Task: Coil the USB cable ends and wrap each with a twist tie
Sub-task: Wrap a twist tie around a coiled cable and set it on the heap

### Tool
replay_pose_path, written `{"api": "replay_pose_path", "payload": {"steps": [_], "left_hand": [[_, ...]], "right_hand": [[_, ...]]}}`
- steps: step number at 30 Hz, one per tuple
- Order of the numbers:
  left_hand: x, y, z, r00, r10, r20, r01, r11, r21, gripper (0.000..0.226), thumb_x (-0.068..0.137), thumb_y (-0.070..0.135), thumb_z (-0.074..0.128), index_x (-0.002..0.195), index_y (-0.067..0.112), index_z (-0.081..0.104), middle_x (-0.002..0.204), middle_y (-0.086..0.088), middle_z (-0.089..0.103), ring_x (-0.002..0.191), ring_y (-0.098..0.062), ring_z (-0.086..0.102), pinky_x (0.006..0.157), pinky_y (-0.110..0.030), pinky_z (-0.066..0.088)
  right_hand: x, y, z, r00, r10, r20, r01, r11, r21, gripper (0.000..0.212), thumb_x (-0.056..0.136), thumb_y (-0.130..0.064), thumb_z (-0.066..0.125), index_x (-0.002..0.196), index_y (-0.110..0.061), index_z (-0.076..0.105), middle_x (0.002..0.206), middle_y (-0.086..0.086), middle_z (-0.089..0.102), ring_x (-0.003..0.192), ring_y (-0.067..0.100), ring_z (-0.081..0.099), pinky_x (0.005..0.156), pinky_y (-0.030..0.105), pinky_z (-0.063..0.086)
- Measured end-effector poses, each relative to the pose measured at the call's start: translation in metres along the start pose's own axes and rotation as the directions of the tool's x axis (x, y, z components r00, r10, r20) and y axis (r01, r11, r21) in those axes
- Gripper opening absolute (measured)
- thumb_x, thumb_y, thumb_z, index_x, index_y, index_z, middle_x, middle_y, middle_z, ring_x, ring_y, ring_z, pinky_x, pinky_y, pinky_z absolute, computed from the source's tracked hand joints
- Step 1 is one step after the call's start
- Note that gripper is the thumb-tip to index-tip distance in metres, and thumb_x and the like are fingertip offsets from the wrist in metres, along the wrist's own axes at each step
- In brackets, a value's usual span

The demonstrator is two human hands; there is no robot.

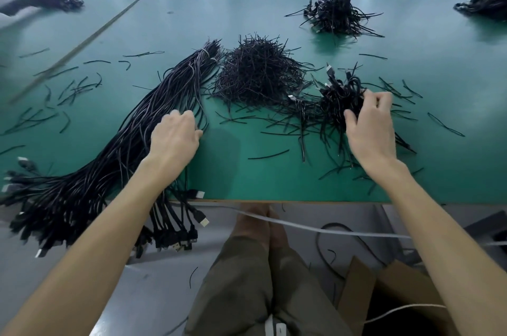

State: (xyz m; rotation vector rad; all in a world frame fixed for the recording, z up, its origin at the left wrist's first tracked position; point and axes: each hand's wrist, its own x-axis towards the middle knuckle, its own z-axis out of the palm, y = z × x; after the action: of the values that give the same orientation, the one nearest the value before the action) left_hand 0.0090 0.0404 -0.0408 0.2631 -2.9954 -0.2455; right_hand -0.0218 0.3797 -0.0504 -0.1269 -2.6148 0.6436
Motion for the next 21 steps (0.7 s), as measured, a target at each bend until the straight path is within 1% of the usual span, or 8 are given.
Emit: {"api": "replay_pose_path", "payload": {"steps": [5,8,10,12,14,17,19,21], "left_hand": [[-0.002,0.008,-0.001,0.991,0.059,-0.117,-0.055,0.998,0.037,0.025,0.101,0.027,0.061,0.099,0.002,0.066,0.117,-0.016,0.050,0.111,-0.035,0.048,0.103,-0.047,0.038],[-0.009,0.024,-0.012,0.997,0.069,-0.043,-0.076,0.976,-0.203,0.021,0.101,0.030,0.061,0.092,0.012,0.066,0.115,-0.006,0.045,0.117,-0.030,0.047,0.111,-0.047,0.028],[-0.018,0.041,-0.022,0.993,0.106,0.057,-0.077,0.923,-0.376,0.021,0.100,0.034,0.063,0.082,0.023,0.061,0.116,-0.004,0.048,0.116,-0.028,0.052,0.113,-0.047,0.033],[-0.029,0.059,-0.027,0.971,0.213,0.112,-0.133,0.863,-0.488,0.017,0.098,0.034,0.065,0.087,0.021,0.063,0.114,-0.004,0.059,0.108,-0.025,0.060,0.104,-0.040,0.044],[-0.038,0.076,-0.028,0.938,0.318,0.136,-0.192,0.806,-0.560,0.015,0.097,0.029,0.068,0.093,0.015,0.066,0.099,-0.003,0.070,0.094,-0.021,0.066,0.089,-0.035,0.052],[-0.042,0.093,-0.025,0.913,0.380,0.151,-0.204,0.743,-0.637,0.012,0.095,0.016,0.070,0.085,0.014,0.063,0.075,-0.005,0.074,0.063,-0.021,0.066,0.062,-0.033,0.051],[-0.042,0.092,-0.022,0.897,0.421,0.135,-0.226,0.700,-0.677,0.006,0.094,0.008,0.068,0.089,0.008,0.065,0.078,-0.009,0.074,0.053,-0.019,0.062,0.054,-0.027,0.043],[-0.040,0.083,-0.020,0.884,0.445,0.142,-0.217,0.662,-0.717,0.004,0.096,0.009,0.067,0.093,0.008,0.069,0.081,-0.001,0.074,0.047,-0.018,0.059,0.050,-0.022,0.041]], "right_hand": [[0.001,0.007,-0.001,0.998,-0.013,-0.055,0.013,1.000,0.009,0.051,0.102,-0.021,0.058,0.143,0.000,0.038,0.136,0.017,0.036,0.108,0.030,0.053,0.078,0.032,0.042],[-0.003,0.004,-0.003,0.994,-0.037,-0.104,0.035,0.999,-0.015,0.059,0.098,-0.017,0.062,0.146,0.003,0.033,0.139,0.021,0.033,0.121,0.035,0.041,0.091,0.033,0.043],[-0.007,-0.002,-0.006,0.988,-0.065,-0.142,0.054,0.996,-0.075,0.068,0.094,-0.016,0.067,0.148,0.003,0.030,0.142,0.024,0.031,0.125,0.038,0.036,0.104,0.042,0.040],[-0.014,-0.015,-0.011,0.983,-0.117,-0.144,0.104,0.990,-0.093,0.074,0.090,-0.017,0.073,0.150,-0.005,0.032,0.144,0.020,0.033,0.129,0.035,0.034,0.109,0.038,0.031],[-0.029,-0.034,-0.013,0.965,-0.255,-0.064,0.254,0.967,-0.022,0.076,0.088,-0.020,0.074,0.152,-0.015,0.036,0.145,0.009,0.039,0.131,0.026,0.032,0.107,0.030,0.022],[-0.057,-0.064,-0.010,0.841,-0.527,0.124,0.506,0.846,0.168,0.078,0.086,-0.013,0.075,0.154,-0.019,0.038,0.143,0.001,0.050,0.132,0.021,0.038,0.106,0.035,0.030],[-0.071,-0.079,-0.004,0.794,-0.564,0.228,0.498,0.817,0.289,0.076,0.087,-0.003,0.071,0.155,-0.014,0.037,0.141,0.003,0.054,0.133,0.021,0.043,0.108,0.038,0.031],[-0.077,-0.086,0.002,0.792,-0.548,0.268,0.465,0.827,0.315,0.069,0.091,0.004,0.061,0.154,-0.010,0.036,0.135,0.006,0.059,0.128,0.022,0.048,0.109,0.036,0.032]]}}
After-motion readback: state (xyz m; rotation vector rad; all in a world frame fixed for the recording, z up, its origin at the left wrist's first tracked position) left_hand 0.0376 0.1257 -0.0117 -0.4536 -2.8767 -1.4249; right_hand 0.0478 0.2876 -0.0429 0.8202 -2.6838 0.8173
